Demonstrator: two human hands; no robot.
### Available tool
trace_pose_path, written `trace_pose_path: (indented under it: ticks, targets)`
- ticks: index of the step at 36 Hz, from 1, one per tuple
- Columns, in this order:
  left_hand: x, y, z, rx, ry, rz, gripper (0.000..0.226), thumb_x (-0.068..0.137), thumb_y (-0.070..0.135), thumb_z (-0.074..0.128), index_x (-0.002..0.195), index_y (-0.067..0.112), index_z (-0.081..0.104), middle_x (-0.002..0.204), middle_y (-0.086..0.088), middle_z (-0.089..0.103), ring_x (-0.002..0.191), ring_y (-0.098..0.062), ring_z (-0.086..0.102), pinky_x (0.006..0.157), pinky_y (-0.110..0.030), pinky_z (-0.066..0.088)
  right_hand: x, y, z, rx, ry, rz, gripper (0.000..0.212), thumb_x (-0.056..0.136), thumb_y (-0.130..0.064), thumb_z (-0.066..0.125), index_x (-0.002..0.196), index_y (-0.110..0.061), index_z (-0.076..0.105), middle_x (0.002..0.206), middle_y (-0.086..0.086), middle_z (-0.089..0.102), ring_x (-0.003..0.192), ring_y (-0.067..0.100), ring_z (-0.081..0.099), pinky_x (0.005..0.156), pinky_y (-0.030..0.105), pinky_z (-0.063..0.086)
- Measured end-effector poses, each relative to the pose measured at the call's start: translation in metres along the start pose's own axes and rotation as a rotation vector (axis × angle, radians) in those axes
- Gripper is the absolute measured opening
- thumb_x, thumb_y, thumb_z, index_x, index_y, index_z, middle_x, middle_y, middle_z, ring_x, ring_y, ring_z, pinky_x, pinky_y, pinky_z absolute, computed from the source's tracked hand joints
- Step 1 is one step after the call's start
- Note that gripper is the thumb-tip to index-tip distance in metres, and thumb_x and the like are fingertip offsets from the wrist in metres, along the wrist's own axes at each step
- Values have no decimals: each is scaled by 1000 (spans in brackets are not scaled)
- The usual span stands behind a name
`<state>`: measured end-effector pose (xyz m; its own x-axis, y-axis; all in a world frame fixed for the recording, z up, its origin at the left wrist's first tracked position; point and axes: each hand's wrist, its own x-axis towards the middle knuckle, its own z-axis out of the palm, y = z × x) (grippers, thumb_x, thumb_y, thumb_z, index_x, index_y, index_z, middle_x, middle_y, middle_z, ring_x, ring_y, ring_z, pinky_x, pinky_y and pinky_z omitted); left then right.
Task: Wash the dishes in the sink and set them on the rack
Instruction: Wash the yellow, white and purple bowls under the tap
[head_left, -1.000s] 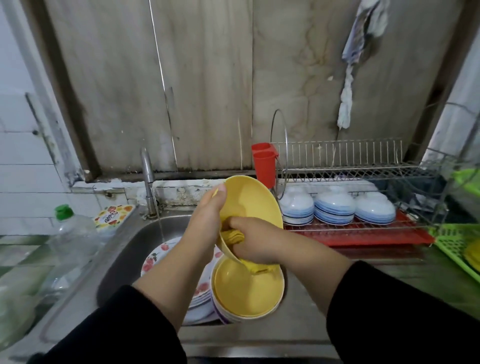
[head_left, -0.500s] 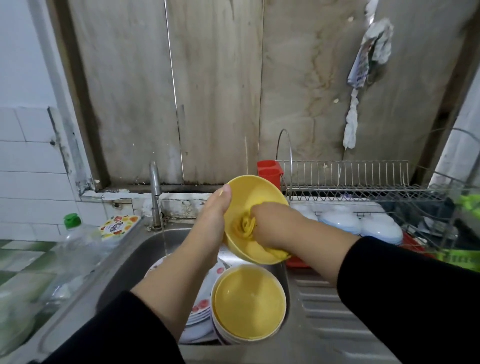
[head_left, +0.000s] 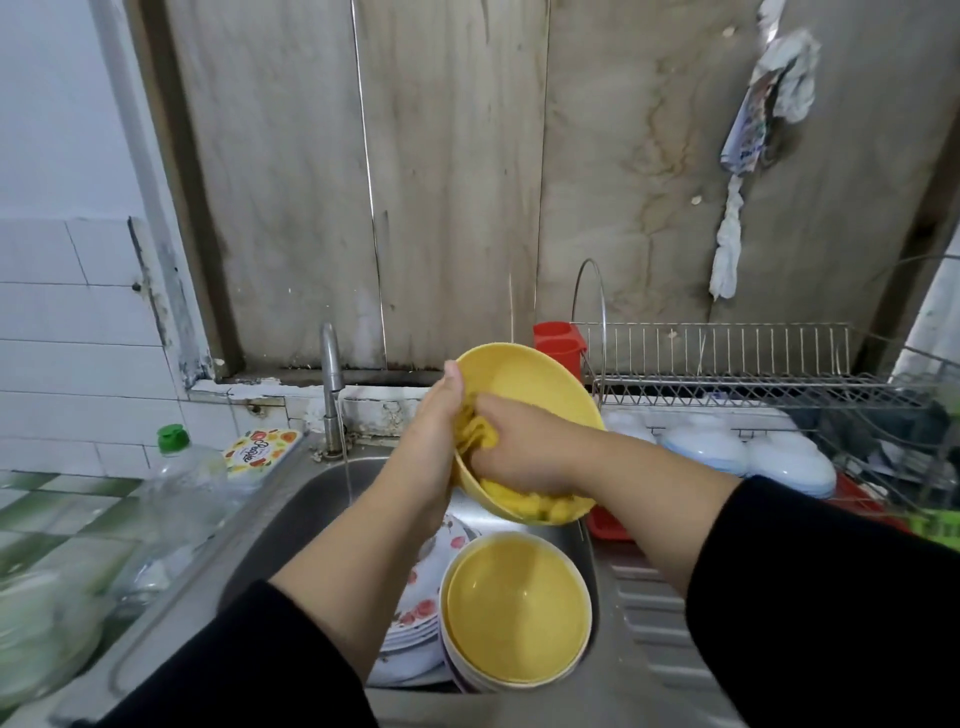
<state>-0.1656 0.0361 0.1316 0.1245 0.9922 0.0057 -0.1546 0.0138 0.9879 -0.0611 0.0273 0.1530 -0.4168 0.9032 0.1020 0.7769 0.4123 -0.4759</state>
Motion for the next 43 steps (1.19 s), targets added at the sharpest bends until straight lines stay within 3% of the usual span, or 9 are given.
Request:
trace_pose_path:
  ticks: [6, 13, 22, 24, 27, 31, 34, 39, 43]
  targets:
    - [-1, 4, -9, -45, 51, 127, 87, 67, 74, 41, 140, 28, 40, 135, -7, 52, 117, -30, 55, 98, -54, 45, -9, 8, -19, -1083, -279, -32, 36, 91, -8, 49, 126, -12, 54, 121, 10, 50, 114, 27, 39, 73, 34, 37]
    - [5, 15, -16, -128, 89, 199, 79, 73, 73, 53, 136, 26, 45, 133, -6, 55, 117, -31, 55, 98, -55, 44, -16, 8, -55, -612, -534, 133, 95, 89, -33, 60, 147, -40, -15, 140, 12, 31, 122, 31, 41, 104, 43, 39]
    - [14, 36, -17, -88, -72, 108, 48, 95, 55, 33, 112, 19, 60, 100, -8, 69, 88, -29, 65, 68, -38, 51, -24, 33, -71, -1273, -421, -169, 114, 76, -54, 69, 149, -28, -15, 154, -11, -24, 142, 23, -23, 113, 53, -11]
    - [15, 40, -17, -115, -60, 95, 49, 94, 55, 36, 108, 16, 62, 99, -10, 70, 88, -30, 66, 69, -38, 50, -29, 38, -57, -1179, -253, -231, 112, 72, -48, 76, 152, -23, 2, 157, -5, -10, 145, 19, -10, 112, 56, -4]
    - [17, 45, -13, -175, -35, 75, 50, 94, 55, 37, 107, 14, 63, 100, -12, 70, 88, -32, 65, 72, -39, 50, -23, 48, -34, -1033, 124, -316, 86, 32, -26, 94, 114, -19, 69, 122, 5, 65, 113, 22, 62, 94, 56, 40]
    - [13, 28, 3, -367, 101, 166, 47, 87, 60, 50, 105, 18, 63, 101, -7, 70, 89, -25, 65, 79, -41, 52, -13, 36, -11, -701, 230, -139, 59, 80, -18, 69, 136, -27, 50, 142, 0, 49, 132, 18, 42, 111, 32, 22]
    - [9, 7, 10, -265, 115, 283, 69, 67, 63, 59, 128, 34, 48, 128, -2, 57, 114, -26, 56, 96, -49, 46, -13, 40, 7, -479, 289, -71, 53, 88, -13, 57, 137, -31, 47, 125, 2, 59, 117, 25, 51, 86, 24, 39]
    - [11, 35, -13, -143, -279, 37, 49, 76, 44, 61, 116, 17, 60, 107, -10, 69, 95, -31, 64, 78, -42, 51, -14, 72, -34, -795, 189, -392, 66, 58, -8, 85, 119, -26, 66, 122, 0, 66, 116, 22, 60, 105, 54, 32]
    - [17, 37, -8, -140, -72, 48, 17, 90, 32, 49, 93, 18, 58, 83, -11, 67, 74, -29, 62, 69, -37, 47, -11, 57, -53, -963, 139, -447, 68, 40, -15, 92, 104, -28, 73, 108, -3, 72, 100, 16, 68, 96, 56, 30]
